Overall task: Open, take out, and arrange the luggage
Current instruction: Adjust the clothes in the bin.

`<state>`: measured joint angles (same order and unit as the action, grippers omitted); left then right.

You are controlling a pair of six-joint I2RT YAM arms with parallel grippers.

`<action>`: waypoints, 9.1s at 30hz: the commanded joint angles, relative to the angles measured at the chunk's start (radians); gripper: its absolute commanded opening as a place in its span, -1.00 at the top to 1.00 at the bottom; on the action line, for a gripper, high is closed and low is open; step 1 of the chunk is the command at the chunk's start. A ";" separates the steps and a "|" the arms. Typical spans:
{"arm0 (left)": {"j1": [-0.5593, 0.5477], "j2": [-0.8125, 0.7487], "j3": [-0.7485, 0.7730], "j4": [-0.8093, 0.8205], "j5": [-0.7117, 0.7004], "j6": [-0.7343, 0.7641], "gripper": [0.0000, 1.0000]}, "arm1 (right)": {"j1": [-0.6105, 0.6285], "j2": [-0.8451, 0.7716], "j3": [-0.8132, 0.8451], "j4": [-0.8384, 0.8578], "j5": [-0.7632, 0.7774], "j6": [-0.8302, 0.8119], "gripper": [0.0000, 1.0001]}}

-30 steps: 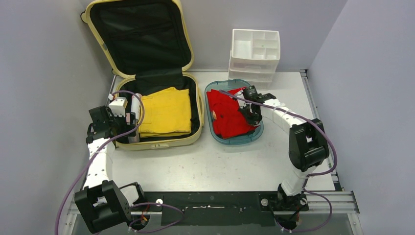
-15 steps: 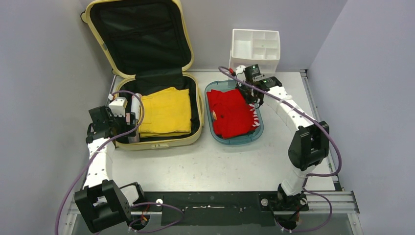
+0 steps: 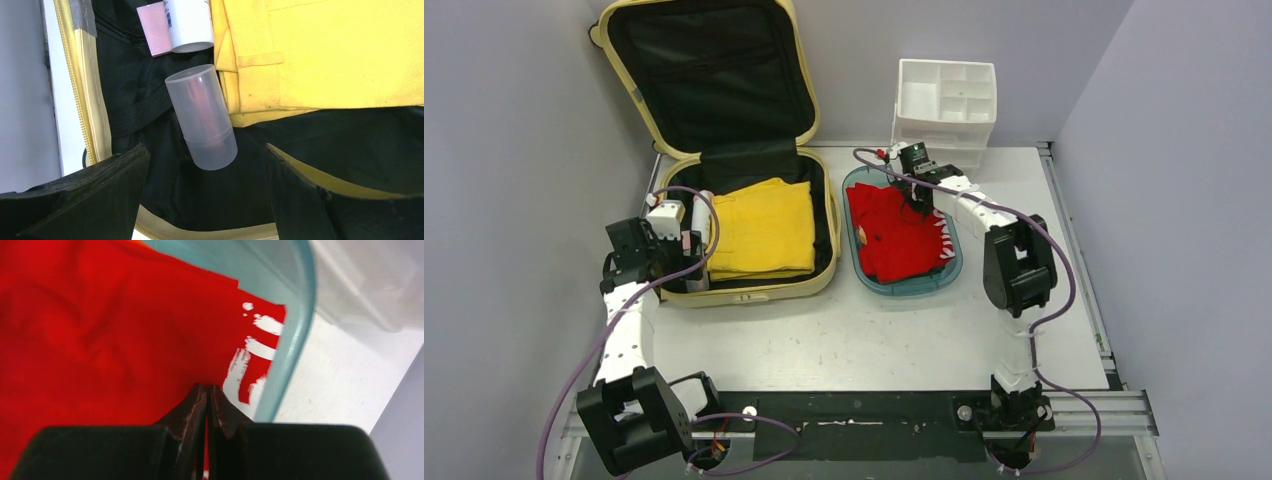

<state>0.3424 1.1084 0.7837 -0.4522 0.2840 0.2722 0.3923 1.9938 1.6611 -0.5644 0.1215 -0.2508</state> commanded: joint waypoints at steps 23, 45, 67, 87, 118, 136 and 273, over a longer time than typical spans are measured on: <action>0.033 -0.015 -0.008 0.043 0.038 0.002 -0.63 | 0.088 -0.135 -0.030 0.141 -0.114 0.082 1.00; 0.049 -0.027 -0.006 0.037 0.049 0.004 -0.63 | 0.117 -0.022 0.005 0.187 -0.262 0.159 1.00; 0.002 -0.047 0.065 -0.046 0.090 0.071 -0.95 | 0.202 -0.127 -0.339 0.078 -0.464 -0.016 1.00; -0.463 0.228 0.351 -0.004 -0.099 0.137 -0.95 | -0.314 -0.443 -0.273 0.067 -0.542 0.017 0.28; -0.749 0.771 0.934 0.109 -0.025 -0.069 -0.95 | -0.106 -0.307 -0.371 -0.160 -0.180 -0.113 1.00; -0.623 0.571 0.777 0.086 -0.026 -0.068 -0.95 | -0.025 -0.173 -0.357 -0.303 -0.125 -0.134 1.00; -0.258 0.162 0.292 0.055 0.050 0.000 -0.95 | 0.157 0.118 0.108 0.283 -0.235 0.290 0.97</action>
<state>0.0860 1.2991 1.0775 -0.4213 0.3370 0.2577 0.5514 2.2150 1.7252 -0.2520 -0.0975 0.0391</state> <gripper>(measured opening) 0.973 0.027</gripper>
